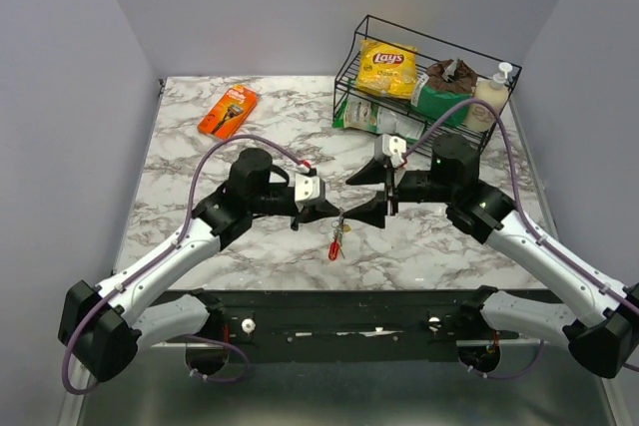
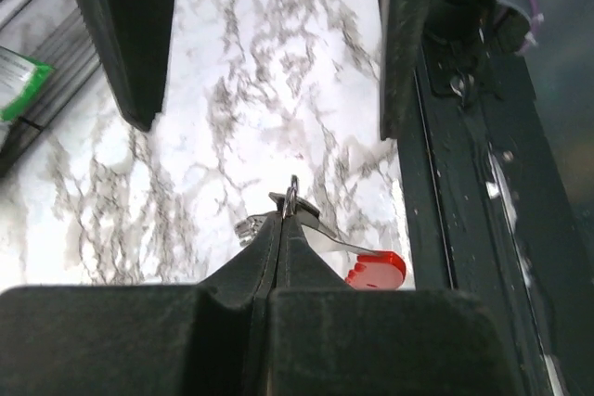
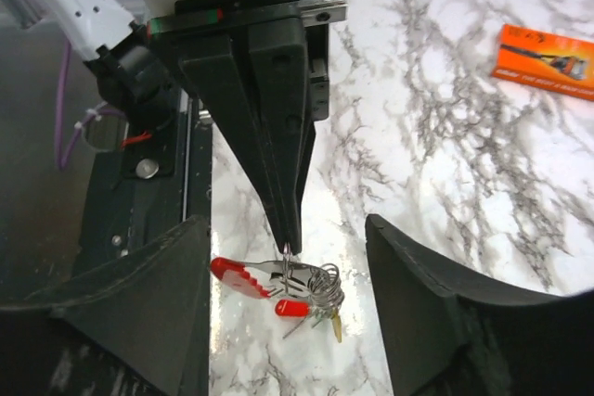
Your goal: Put the keys on the keyring
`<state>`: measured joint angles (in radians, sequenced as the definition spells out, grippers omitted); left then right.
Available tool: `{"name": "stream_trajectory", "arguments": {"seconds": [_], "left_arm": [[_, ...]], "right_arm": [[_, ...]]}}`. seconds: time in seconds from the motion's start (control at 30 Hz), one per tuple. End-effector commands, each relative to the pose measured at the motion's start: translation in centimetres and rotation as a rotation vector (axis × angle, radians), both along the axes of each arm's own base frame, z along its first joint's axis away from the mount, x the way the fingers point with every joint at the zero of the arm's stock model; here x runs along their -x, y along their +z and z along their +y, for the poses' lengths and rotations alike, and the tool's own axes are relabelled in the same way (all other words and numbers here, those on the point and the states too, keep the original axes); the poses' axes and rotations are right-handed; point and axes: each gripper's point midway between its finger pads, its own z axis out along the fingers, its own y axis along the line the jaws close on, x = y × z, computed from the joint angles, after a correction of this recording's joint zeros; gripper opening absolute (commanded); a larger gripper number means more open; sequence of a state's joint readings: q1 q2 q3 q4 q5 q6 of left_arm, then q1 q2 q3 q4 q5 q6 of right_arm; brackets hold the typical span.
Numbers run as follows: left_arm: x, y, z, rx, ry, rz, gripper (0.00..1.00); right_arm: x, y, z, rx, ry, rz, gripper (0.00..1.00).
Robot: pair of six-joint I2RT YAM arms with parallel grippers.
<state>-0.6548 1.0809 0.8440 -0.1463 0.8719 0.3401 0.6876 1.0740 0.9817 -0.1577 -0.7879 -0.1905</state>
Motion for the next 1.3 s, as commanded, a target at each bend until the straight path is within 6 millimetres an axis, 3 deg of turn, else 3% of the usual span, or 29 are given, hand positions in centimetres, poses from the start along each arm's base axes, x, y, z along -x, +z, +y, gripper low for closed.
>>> {"name": "stream_trajectory", "arguments": {"seconds": [0.0,0.03,0.1,0.13,0.4,0.5,0.6,0.73,1.0,1.27], "left_arm": [[-1.1,5.4,-0.6,0.245,0.087,-0.116,0.0],[-1.5,6.8,-0.5,0.307,0.113,-0.168,0.0],[-1.3,6.7,-0.1,0.358,0.14,-0.178,0.0],[-1.2,8.1,0.1,0.421,0.149,-0.211,0.0],[0.8,8.0,1.2,0.533,0.117,-0.27,0.0],[1.3,8.4,1.7,0.572,0.118,-0.302,0.0],[1.7,8.6,1.9,0.584,0.107,-0.314,0.0],[2.4,8.9,1.9,0.602,0.074,-0.318,0.0],[2.6,9.1,1.9,0.604,0.062,-0.324,0.0],[2.6,9.0,1.7,0.597,0.053,-0.316,0.0]], "right_arm": [[-1.2,1.4,-0.5,-0.057,-0.111,-0.045,0.79],[-1.3,1.3,-0.6,-0.058,-0.119,-0.044,0.8],[-1.2,1.2,-0.6,-0.059,-0.12,-0.038,0.8],[-1.1,1.1,-0.6,-0.06,-0.117,-0.035,0.8],[-0.3,1.3,-1.0,-0.071,-0.083,-0.069,0.77],[0.3,1.4,-1.1,-0.077,-0.051,-0.081,0.73],[0.9,1.7,-1.2,-0.087,-0.023,-0.093,0.6],[1.7,1.9,-1.0,-0.094,0.027,-0.095,0.58],[2.7,2.3,-0.2,-0.103,0.132,-0.063,0.52],[2.2,3.1,-0.1,-0.117,0.099,-0.075,0.48]]}}
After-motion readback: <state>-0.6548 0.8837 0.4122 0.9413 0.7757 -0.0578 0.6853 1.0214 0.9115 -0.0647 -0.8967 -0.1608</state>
